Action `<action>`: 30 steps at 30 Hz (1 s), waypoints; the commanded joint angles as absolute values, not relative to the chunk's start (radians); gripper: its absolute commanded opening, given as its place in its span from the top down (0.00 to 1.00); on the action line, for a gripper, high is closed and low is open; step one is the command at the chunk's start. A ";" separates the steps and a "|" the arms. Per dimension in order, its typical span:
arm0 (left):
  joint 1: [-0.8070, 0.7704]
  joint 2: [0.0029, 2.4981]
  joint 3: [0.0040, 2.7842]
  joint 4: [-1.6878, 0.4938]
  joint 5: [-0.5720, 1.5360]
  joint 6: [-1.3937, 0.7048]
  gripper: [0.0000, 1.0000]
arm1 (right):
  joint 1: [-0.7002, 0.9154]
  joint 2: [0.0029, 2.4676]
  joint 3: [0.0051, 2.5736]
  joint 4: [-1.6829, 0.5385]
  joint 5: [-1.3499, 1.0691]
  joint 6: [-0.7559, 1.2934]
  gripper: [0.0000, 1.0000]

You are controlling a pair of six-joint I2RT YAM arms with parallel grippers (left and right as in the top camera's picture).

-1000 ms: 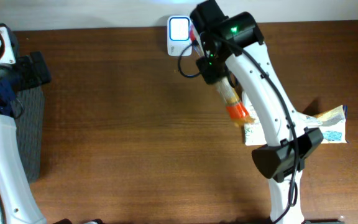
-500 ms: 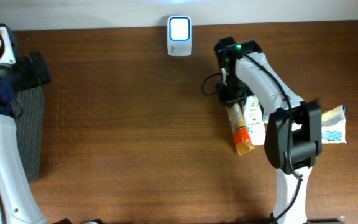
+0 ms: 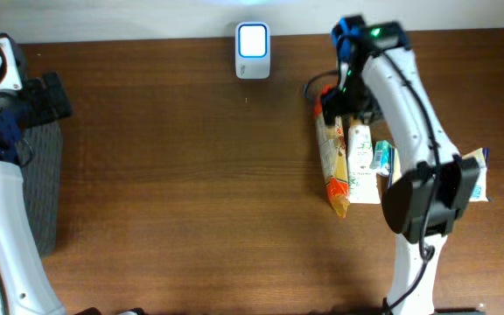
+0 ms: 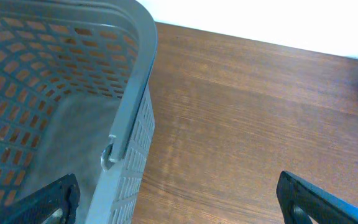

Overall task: Scan the item barcode
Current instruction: 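Carry the pasta package right and set it beside the tube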

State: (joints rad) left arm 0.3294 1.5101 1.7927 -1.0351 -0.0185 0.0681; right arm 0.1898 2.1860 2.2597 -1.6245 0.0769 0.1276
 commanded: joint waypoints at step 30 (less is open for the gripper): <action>0.330 1.505 1.804 -1.034 -0.022 0.084 0.01 | 0.269 1.316 2.582 -1.699 0.132 0.097 0.01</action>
